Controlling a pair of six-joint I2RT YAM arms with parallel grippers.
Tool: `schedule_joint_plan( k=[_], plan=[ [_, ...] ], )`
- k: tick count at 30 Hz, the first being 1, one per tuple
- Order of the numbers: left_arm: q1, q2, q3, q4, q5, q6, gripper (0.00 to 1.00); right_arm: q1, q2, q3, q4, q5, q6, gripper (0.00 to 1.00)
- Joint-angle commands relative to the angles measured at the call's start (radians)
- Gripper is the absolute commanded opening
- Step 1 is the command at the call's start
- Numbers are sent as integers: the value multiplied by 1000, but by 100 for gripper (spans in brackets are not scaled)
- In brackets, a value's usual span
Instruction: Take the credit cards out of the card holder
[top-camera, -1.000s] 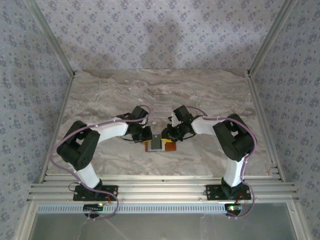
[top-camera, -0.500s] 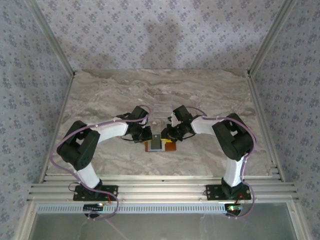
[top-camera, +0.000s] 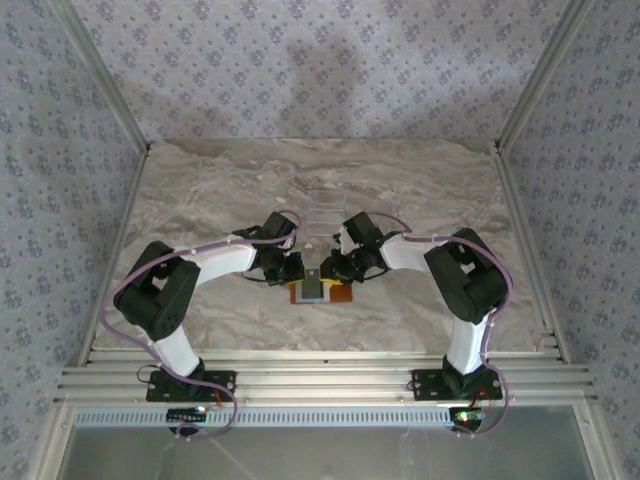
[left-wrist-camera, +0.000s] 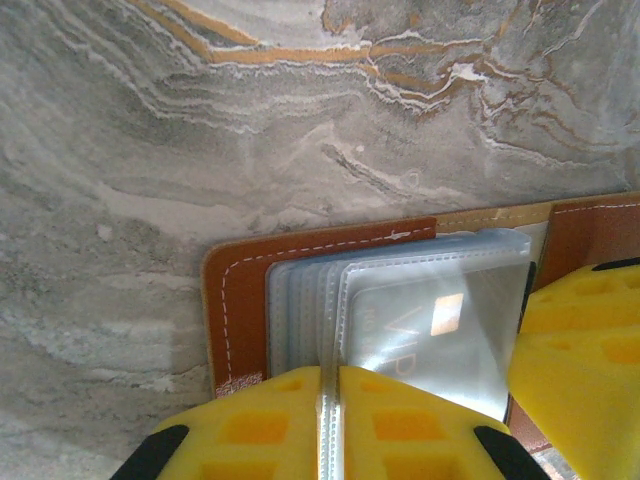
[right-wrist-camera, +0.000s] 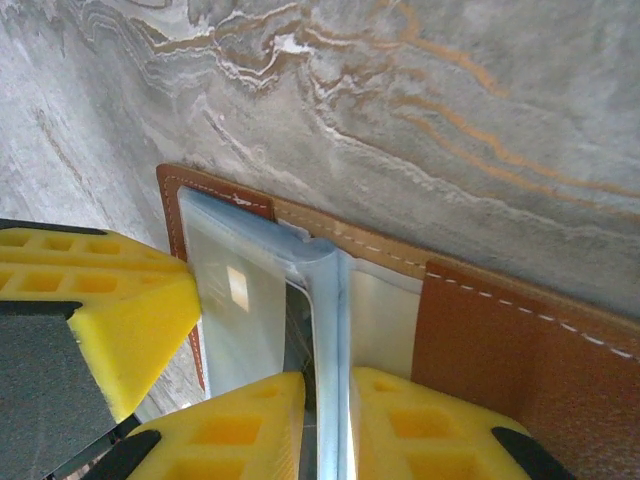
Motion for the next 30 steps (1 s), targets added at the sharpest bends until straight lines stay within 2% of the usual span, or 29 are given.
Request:
schedule_joint_plan(
  k=[1, 7, 16, 30],
  plan=[
    [-3, 59, -21, -55, -14, 11, 13, 29, -5, 2, -48, 24, -36, 22],
    [-3, 59, -17, -57, -12, 10, 13, 43, 4, 33, -116, 63, -57, 23],
    [-3, 46, -20, -61, -14, 11, 16, 59, -2, 80, -283, 207, -75, 24],
    [-3, 32, -13, -75, -19, 18, 17, 38, -55, 63, -277, 219, -76, 19]
  ],
)
